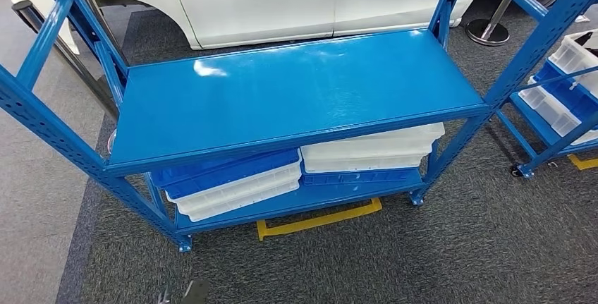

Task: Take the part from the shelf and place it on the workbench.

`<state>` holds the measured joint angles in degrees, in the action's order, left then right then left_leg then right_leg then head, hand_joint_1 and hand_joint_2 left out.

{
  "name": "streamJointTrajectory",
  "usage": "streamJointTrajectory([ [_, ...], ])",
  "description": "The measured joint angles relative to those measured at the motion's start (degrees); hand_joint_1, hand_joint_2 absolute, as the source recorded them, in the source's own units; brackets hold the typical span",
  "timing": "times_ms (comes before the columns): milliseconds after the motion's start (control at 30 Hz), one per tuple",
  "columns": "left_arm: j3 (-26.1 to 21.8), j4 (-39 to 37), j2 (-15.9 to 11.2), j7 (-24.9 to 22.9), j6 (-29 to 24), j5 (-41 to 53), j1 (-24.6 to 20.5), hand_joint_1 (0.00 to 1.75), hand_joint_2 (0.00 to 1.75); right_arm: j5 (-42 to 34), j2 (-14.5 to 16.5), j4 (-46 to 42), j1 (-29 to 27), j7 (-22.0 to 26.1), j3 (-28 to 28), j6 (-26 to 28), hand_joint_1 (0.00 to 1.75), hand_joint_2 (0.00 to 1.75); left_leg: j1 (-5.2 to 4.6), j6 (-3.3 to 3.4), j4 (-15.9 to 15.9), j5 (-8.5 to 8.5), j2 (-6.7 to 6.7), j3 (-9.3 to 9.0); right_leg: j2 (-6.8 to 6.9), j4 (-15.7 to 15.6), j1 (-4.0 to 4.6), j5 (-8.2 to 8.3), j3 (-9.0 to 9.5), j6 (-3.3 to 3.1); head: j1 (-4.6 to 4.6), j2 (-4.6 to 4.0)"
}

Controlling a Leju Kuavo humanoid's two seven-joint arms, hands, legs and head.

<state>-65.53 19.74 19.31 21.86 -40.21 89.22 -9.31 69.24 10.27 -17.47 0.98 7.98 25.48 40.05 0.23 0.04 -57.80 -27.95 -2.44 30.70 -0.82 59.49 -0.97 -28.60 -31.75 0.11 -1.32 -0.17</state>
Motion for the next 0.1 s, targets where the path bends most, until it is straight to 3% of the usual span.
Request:
streamJointTrajectory([
  [100,6.1,-1.7,0.2,1.2,0.0,-0.3,-0.4,0.0,0.0,-0.1,-2.3,-0.6,-0.1,-1.5,7.3,0.1,0.0,0.0,-0.07,0.11,0.0,-0.04,0.03,0.08,-0.06,0.0,0.0,0.05,0.02,0.08,-0.02,0.0],
])
